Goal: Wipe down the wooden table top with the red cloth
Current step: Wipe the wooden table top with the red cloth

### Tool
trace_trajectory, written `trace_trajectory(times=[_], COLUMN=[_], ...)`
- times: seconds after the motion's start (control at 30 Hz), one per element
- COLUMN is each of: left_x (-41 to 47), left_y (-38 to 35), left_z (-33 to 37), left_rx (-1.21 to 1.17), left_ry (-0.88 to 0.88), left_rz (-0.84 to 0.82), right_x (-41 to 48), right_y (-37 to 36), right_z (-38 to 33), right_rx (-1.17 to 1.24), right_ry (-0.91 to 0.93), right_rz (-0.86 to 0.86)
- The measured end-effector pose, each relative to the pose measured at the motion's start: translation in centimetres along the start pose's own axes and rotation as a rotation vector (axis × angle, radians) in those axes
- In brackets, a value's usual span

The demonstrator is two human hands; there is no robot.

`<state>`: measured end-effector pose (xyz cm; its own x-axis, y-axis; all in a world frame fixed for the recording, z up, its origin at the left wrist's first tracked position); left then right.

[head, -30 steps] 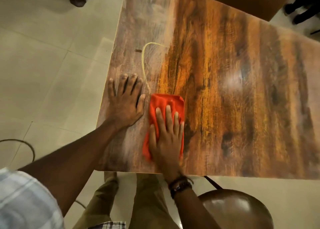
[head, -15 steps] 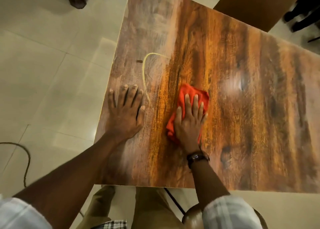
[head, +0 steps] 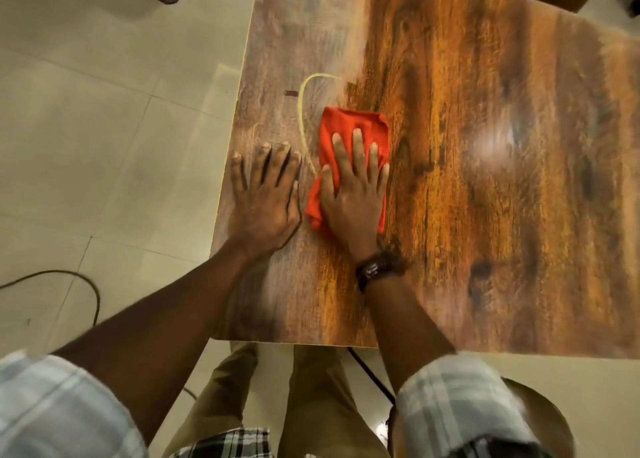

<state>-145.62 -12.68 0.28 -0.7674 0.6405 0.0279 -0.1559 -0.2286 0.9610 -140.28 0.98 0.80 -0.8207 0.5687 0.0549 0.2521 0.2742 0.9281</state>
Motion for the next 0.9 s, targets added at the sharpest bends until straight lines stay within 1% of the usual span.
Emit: trace_trajectory(times=[0.1,0.2,0.3,0.37,0.47,0.53,0.6,0.73,0.83,0.9], left_x=[0.0,0.0,0.1,0.2,0.3,0.3,0.3,0.4,0.3,0.1], left_y=[0.1,0.2,0.1,0.1,0.0,0.0,-0.1,-0.1,-0.2,-0.1], left_z=[-0.1,0.0,-0.1,-0.2,-0.2,-0.2,-0.1,-0.3,-0.3,-0.2], left_rx=[-0.006,-0.016,-0.023,-0.027,-0.026,-0.005,0.007,-0.019,-0.036,-0.038], left_ry=[-0.020,-0.019,-0.030,-0.037,-0.024,-0.033,-0.032,-0.007,-0.019,-0.019], left_rz=[0.001,-0.008,-0.015,-0.010,-0.009,-0.009,-0.007,0.013,0.026,0.035], right_x=[-9.4,-18.0,-20.7,-19.0,-13.9,-9.3,-4.5,6.2,13.0,14.9], right_y=[0.8,1.3,1.2,1.1,0.6,-0.2,-0.7,-1.6,-2.2,-2.3], right_z=[-0.2,0.0,0.1,-0.1,-0.4,-0.5,-0.6,-1.1,-1.4,-1.5], right_rx=[0.013,-0.015,-0.030,-0.028,-0.006,0.008,-0.001,-0.007,0.016,0.034], right_ry=[0.017,-0.004,-0.017,-0.015,-0.012,-0.016,-0.002,-0.019,-0.071,-0.072], right_rz=[-0.066,-0.074,-0.084,-0.090,-0.081,-0.069,-0.020,0.048,-0.055,-0.090])
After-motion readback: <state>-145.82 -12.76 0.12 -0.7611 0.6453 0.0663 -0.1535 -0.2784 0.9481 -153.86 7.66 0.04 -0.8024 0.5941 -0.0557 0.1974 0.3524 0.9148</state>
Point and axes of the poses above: each hand's wrist, its own x-axis towards the middle knuckle, its own y-axis out of the back of the hand, z = x × y, the point moved 6 cm from there along x, towards the middle knuckle, and after that the axes turned 2 degrees about -y, right-handed, at the moved point
